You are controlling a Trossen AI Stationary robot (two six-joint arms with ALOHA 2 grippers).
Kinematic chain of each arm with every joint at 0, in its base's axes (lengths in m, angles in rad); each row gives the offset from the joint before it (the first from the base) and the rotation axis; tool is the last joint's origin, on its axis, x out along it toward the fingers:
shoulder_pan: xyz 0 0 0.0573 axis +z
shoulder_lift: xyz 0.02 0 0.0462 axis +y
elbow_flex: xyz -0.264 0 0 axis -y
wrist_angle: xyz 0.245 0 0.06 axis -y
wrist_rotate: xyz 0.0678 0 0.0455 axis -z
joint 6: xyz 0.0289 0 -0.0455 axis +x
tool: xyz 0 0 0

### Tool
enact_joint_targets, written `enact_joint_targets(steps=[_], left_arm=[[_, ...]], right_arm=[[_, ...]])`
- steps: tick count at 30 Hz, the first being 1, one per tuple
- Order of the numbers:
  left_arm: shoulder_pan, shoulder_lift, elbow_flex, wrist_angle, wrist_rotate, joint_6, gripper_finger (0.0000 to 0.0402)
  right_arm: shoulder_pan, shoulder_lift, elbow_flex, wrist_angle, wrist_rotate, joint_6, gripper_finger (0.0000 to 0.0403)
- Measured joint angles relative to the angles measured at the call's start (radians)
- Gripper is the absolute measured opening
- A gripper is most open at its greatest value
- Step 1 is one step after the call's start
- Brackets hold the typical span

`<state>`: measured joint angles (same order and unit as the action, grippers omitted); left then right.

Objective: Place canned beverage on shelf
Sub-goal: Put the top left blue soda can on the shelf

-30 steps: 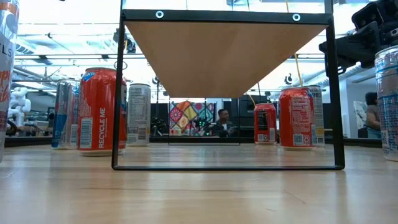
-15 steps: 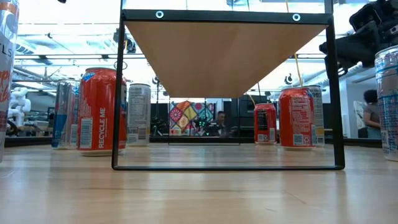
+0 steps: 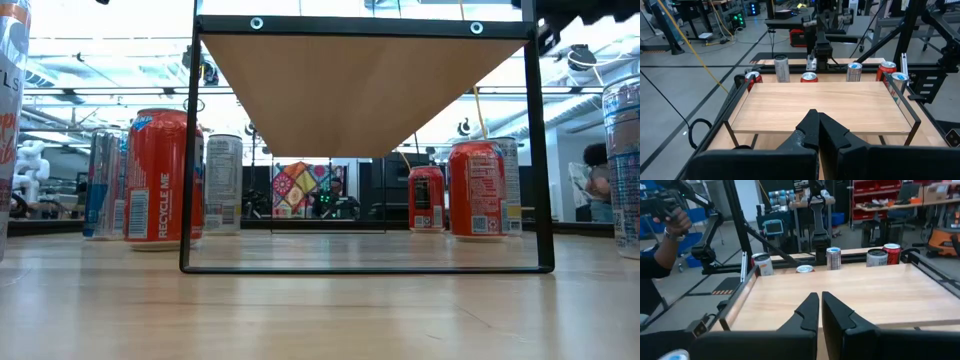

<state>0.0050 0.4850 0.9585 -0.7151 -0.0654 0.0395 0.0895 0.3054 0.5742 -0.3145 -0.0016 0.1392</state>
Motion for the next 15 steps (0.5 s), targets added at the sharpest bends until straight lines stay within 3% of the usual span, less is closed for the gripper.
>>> enact_joint_targets(steps=[9,15], left_arm=[[0.0,0.0,0.0,-0.002,0.005,-0.008,0.0],[0.0,0.0,0.0,-0.022,0.008,-0.034,0.0]], right_arm=[[0.0,0.216,0.3,-0.138,0.0,-0.005,0.0],[0.0,0.309,0.402,-0.176,0.0,-0.012,0.0]])
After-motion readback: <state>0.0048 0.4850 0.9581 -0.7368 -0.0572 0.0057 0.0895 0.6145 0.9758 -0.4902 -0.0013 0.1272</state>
